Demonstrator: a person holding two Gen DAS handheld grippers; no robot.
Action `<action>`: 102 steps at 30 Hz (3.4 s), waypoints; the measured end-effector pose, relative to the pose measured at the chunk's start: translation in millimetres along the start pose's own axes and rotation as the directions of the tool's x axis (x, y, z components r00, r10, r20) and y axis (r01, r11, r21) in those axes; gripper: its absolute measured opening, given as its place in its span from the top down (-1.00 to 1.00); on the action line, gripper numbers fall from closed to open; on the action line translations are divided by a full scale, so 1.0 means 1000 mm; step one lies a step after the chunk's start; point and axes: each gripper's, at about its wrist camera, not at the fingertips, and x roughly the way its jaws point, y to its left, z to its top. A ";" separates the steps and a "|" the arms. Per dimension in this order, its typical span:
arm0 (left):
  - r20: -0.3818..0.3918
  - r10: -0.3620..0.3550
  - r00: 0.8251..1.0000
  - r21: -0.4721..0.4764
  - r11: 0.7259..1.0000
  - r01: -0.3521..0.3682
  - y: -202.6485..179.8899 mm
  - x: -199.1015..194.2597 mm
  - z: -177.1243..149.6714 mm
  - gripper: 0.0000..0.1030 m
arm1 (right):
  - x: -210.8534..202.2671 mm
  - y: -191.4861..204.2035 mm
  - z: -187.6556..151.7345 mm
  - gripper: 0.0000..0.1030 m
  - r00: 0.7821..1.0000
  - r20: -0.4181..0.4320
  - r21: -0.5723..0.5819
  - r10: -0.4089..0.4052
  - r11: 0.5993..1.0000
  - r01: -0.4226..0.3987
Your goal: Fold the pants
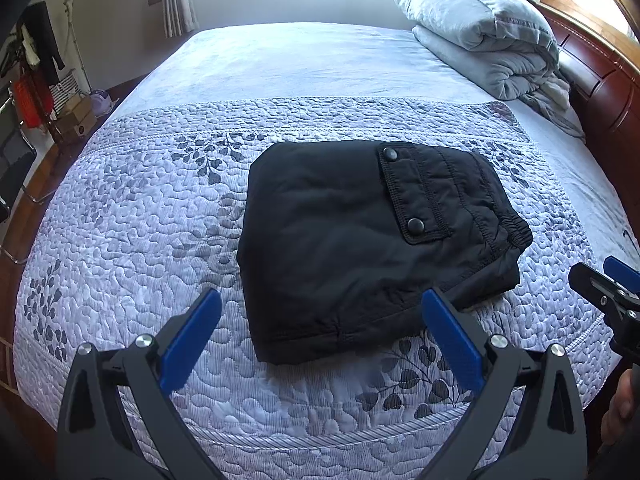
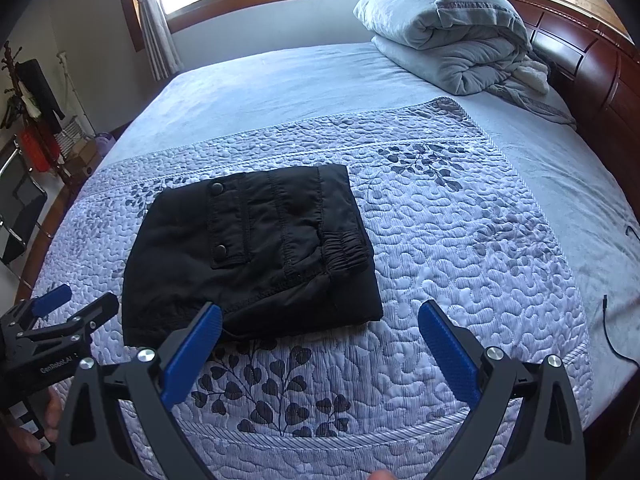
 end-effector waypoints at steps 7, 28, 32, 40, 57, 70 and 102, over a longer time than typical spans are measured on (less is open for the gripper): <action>0.006 0.003 1.000 -0.004 1.000 -0.003 0.001 0.000 0.000 -0.94 | 0.004 -0.001 -0.002 -0.93 1.000 -0.012 0.005 -0.005 1.000 0.006; -0.005 0.001 1.000 0.024 1.000 -0.001 -0.006 -0.003 0.000 -0.94 | 0.005 -0.010 -0.004 -0.93 1.000 -0.019 0.034 -0.004 0.999 0.004; -0.002 0.003 1.000 0.024 1.000 -0.003 -0.007 -0.006 0.001 -0.94 | 0.004 -0.011 -0.004 -0.93 1.000 -0.018 0.039 0.003 0.999 -0.002; 0.007 0.001 1.000 0.024 1.000 -0.001 -0.008 -0.011 0.001 -0.94 | 0.001 -0.011 -0.004 -0.93 1.000 -0.015 0.041 0.003 0.999 -0.002; 0.038 0.000 0.999 0.025 1.000 -0.001 -0.010 -0.026 0.005 -0.94 | -0.007 -0.007 -0.002 -0.93 1.000 -0.006 0.039 0.013 0.999 -0.013; 0.040 -0.003 0.999 0.023 1.000 0.002 -0.011 -0.028 0.005 -0.94 | -0.008 -0.007 -0.002 -0.93 1.000 -0.005 0.040 0.013 0.999 -0.013; 0.083 -0.059 0.995 -0.018 0.998 0.061 -0.008 -0.034 0.003 -0.94 | -0.002 -0.008 -0.005 -0.93 1.000 -0.025 0.049 0.007 0.999 -0.006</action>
